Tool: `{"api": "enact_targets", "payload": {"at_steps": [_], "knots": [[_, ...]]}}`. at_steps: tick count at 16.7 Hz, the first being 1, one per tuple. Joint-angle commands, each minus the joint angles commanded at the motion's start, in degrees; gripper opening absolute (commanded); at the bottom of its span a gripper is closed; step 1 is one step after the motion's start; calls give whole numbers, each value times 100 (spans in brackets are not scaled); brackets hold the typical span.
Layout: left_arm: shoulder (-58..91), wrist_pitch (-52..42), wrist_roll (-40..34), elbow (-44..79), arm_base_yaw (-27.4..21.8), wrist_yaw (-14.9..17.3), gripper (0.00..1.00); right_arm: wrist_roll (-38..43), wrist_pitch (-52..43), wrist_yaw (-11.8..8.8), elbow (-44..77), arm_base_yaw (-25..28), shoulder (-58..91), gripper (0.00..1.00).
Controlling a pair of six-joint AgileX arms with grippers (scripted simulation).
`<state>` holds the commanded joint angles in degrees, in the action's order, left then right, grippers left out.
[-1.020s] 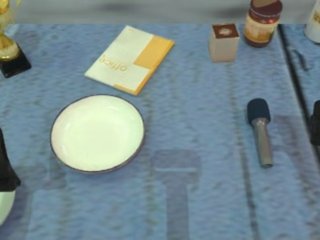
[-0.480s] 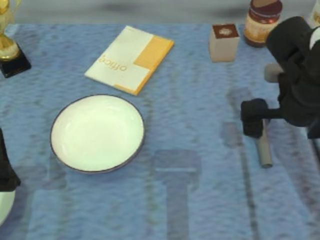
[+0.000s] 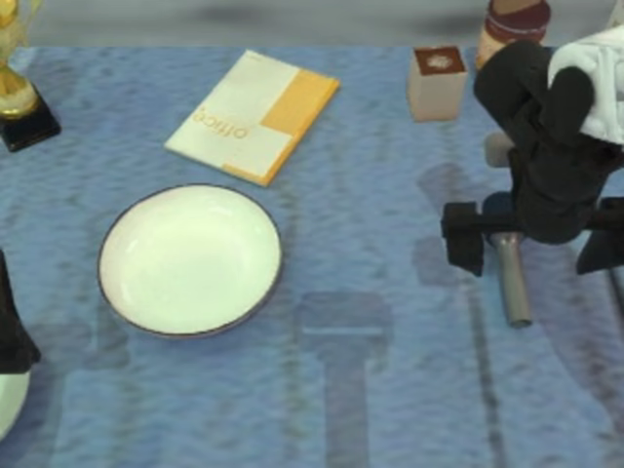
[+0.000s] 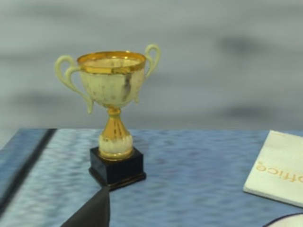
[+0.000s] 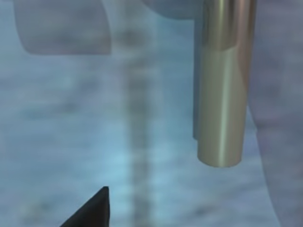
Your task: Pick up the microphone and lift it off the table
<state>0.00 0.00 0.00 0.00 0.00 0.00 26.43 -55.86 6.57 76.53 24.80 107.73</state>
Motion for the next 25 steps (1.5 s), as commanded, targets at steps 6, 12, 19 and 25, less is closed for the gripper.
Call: {"api": "enact_targets", "payload": {"at_steps": [6,12,19,25], "knots": [[0,0,0,0,0,0,100,-65,655,-1,-313,-67,341,100],[0,0,0,0,0,0,100,-154,1993,-2,-902,-168,1061,100],[0,0,0,0,0,0,100,-159,2053,-1,-933,-174,1102,85],[0,0,0,0,0,0,100,-159,2053,-1,-933,-174,1102,40]]}}
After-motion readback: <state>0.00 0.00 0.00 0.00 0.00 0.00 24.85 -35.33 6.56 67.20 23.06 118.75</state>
